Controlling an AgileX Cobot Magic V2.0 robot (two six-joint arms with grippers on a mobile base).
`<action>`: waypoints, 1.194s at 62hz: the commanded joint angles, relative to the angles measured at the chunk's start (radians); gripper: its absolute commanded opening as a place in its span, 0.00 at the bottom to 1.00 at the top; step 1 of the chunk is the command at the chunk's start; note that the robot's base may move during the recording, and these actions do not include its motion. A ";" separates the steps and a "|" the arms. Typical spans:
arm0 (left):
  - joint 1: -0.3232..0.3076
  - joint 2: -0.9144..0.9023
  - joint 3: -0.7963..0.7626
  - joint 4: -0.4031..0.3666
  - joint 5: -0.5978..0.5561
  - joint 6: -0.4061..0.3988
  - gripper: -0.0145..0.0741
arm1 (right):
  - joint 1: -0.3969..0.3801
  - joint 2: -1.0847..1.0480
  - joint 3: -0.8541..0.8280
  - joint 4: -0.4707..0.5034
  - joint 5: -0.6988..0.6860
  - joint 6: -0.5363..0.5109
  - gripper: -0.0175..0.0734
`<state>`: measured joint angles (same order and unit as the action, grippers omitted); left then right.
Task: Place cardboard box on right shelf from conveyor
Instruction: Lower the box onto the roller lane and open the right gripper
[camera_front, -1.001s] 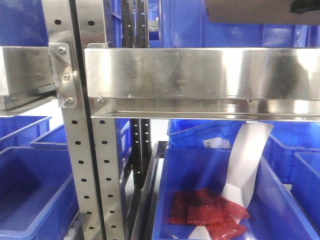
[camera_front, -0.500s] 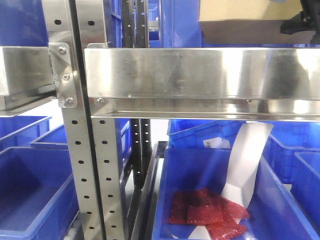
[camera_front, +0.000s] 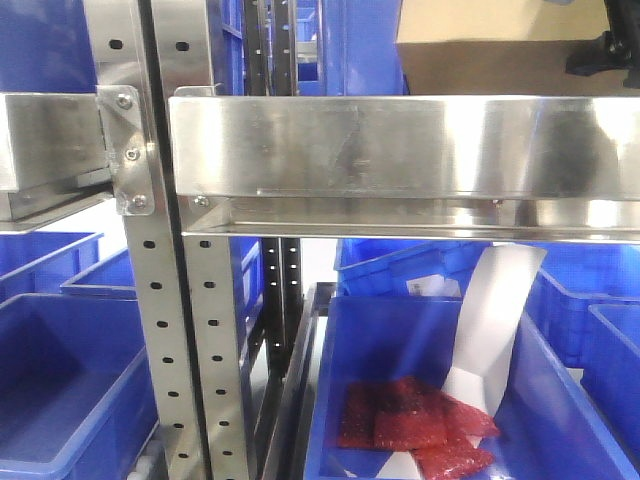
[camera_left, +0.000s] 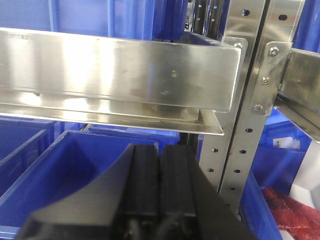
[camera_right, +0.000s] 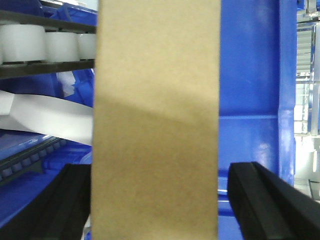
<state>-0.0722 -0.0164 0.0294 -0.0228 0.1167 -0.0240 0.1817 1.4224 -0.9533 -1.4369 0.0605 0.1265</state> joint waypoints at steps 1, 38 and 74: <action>-0.002 -0.008 0.010 0.001 -0.086 -0.005 0.03 | -0.001 -0.038 -0.040 0.008 -0.009 0.007 0.89; -0.002 -0.008 0.010 0.001 -0.086 -0.005 0.03 | 0.026 -0.357 0.138 0.317 0.057 0.007 0.88; -0.002 -0.008 0.010 0.001 -0.086 -0.005 0.03 | -0.243 -0.737 0.289 1.151 0.119 0.095 0.27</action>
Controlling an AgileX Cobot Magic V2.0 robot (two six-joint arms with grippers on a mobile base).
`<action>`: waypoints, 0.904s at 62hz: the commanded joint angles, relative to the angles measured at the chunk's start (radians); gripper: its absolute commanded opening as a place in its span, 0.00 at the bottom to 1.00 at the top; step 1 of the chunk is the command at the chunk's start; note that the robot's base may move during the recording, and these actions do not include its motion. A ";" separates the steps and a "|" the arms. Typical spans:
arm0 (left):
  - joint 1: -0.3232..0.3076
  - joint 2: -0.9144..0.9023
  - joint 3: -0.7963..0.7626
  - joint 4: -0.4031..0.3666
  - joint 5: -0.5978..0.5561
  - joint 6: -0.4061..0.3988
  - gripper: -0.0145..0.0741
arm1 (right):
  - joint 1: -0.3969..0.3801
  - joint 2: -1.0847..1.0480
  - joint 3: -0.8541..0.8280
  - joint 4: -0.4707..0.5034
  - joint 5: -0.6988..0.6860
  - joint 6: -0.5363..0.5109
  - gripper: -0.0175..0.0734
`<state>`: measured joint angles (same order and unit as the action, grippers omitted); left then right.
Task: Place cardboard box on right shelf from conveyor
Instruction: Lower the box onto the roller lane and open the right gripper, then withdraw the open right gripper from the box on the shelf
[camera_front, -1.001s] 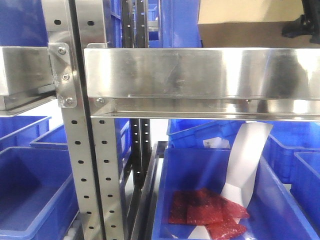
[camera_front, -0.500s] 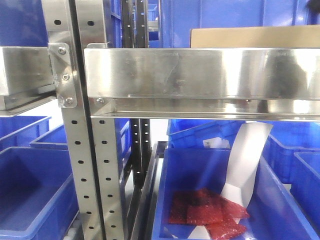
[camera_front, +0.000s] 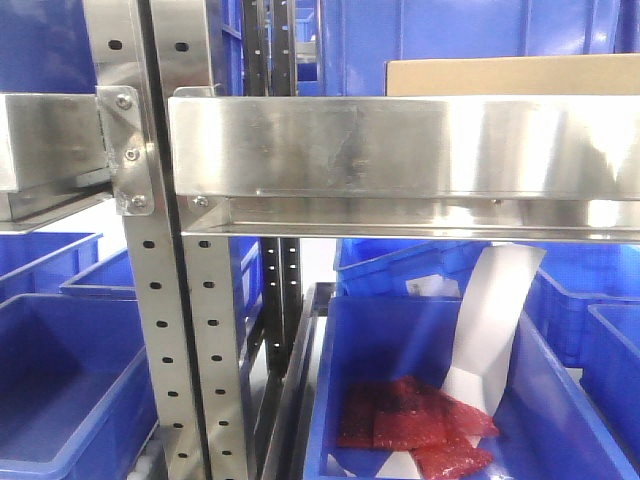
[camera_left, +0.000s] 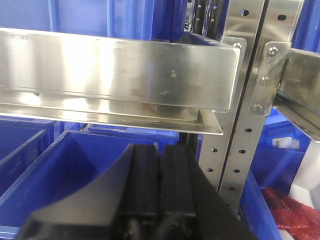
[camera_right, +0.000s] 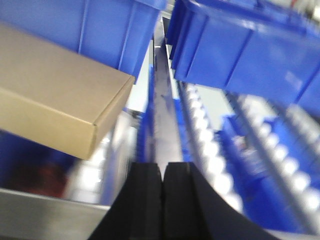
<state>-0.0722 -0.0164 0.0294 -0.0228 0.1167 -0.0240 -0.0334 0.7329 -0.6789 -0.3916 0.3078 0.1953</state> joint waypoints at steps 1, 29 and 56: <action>-0.002 -0.008 0.010 0.001 -0.086 -0.005 0.03 | -0.031 -0.061 0.031 0.136 -0.148 0.029 0.27; -0.002 -0.008 0.010 0.001 -0.086 -0.005 0.03 | -0.034 -0.440 0.415 0.369 -0.436 0.032 0.27; -0.002 -0.008 0.010 0.001 -0.086 -0.005 0.03 | -0.034 -0.506 0.446 0.369 -0.426 0.031 0.27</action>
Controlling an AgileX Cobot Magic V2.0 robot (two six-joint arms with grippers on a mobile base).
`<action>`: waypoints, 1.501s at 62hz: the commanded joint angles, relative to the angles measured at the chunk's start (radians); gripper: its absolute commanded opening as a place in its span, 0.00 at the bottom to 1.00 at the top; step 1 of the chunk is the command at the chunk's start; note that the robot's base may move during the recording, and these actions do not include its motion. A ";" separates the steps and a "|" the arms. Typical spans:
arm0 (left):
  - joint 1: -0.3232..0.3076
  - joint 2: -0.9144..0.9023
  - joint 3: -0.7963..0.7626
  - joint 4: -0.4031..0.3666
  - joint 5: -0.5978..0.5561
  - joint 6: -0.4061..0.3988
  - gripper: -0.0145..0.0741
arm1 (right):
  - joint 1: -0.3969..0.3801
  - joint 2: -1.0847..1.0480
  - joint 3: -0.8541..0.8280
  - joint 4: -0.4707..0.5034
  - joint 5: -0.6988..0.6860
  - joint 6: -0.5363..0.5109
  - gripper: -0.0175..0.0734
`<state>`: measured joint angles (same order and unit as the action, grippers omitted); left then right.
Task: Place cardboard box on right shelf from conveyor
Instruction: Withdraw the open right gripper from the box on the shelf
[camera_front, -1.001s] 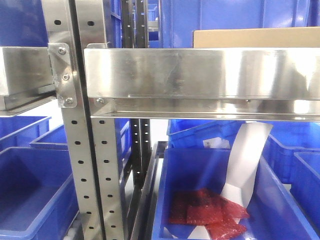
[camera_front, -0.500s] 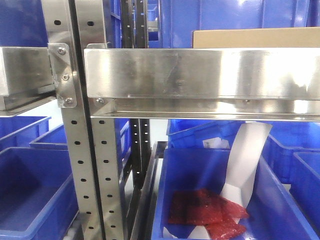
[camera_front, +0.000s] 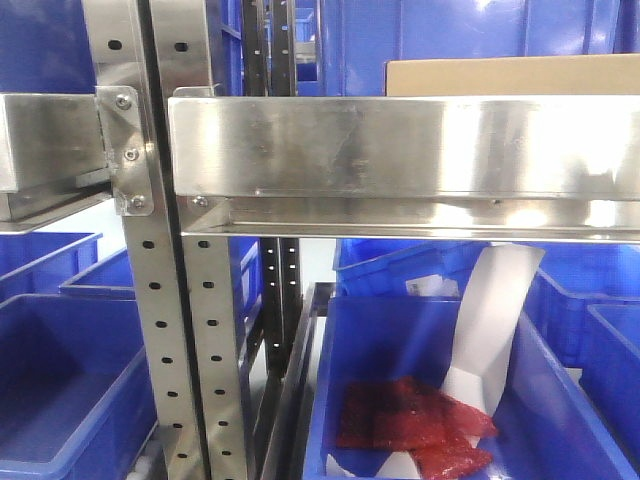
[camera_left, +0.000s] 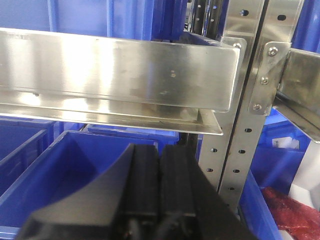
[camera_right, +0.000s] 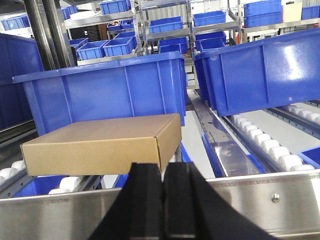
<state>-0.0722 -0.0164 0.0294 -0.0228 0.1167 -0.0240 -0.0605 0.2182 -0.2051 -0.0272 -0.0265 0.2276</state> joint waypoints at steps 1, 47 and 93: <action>-0.002 -0.008 0.010 0.001 -0.086 -0.005 0.03 | -0.007 0.008 -0.027 0.004 -0.089 -0.001 0.27; -0.002 -0.008 0.010 0.001 -0.086 -0.005 0.03 | -0.008 -0.247 0.220 -0.001 -0.076 -0.077 0.27; -0.002 -0.008 0.010 0.001 -0.086 -0.005 0.03 | -0.008 -0.247 0.220 -0.066 -0.086 -0.088 0.27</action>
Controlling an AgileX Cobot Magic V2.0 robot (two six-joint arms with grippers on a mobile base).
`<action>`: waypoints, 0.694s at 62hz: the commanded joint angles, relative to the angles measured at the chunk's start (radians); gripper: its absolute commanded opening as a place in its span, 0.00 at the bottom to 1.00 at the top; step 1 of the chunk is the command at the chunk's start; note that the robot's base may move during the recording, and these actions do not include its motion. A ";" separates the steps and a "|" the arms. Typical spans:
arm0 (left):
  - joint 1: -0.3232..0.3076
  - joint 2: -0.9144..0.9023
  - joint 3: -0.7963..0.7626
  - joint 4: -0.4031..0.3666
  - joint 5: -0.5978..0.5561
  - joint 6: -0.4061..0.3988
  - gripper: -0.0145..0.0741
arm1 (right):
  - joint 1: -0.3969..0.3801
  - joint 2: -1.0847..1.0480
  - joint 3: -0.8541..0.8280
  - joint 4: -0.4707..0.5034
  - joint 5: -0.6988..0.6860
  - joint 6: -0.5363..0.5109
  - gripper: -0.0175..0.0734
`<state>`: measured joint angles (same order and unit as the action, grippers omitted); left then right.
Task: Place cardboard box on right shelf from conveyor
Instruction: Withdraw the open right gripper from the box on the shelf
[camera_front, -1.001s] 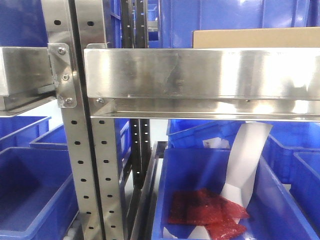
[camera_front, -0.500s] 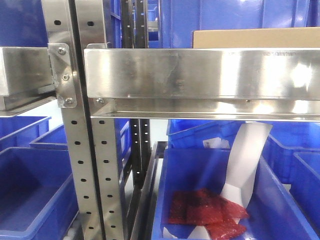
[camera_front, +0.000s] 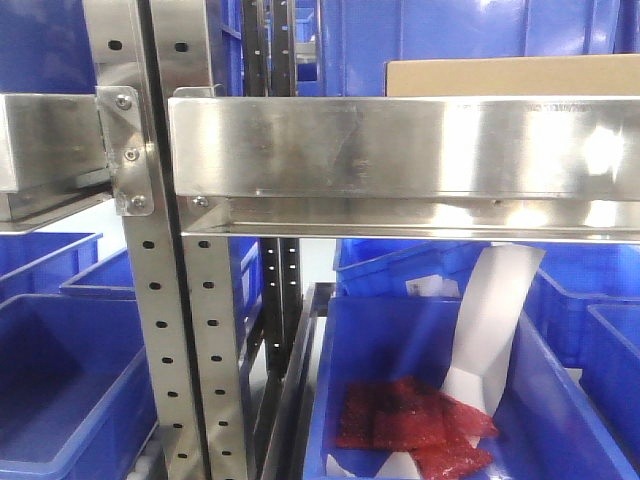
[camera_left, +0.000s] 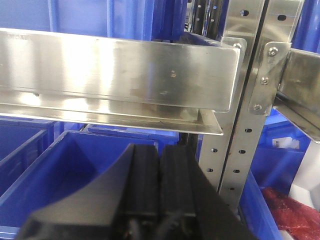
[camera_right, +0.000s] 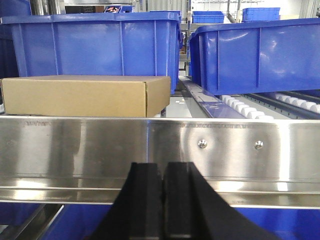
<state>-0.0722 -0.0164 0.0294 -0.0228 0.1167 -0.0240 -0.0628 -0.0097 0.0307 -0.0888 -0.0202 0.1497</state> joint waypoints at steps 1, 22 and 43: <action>-0.002 -0.008 0.010 0.001 -0.086 -0.005 0.03 | -0.005 -0.019 -0.016 -0.005 -0.093 -0.011 0.27; -0.002 -0.008 0.010 0.001 -0.086 -0.005 0.03 | -0.005 -0.019 -0.016 -0.005 -0.093 -0.011 0.27; -0.002 -0.008 0.010 0.001 -0.086 -0.005 0.03 | -0.005 -0.019 -0.016 -0.005 -0.093 -0.011 0.27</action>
<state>-0.0722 -0.0164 0.0294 -0.0228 0.1167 -0.0240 -0.0628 -0.0097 0.0307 -0.0888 -0.0202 0.1474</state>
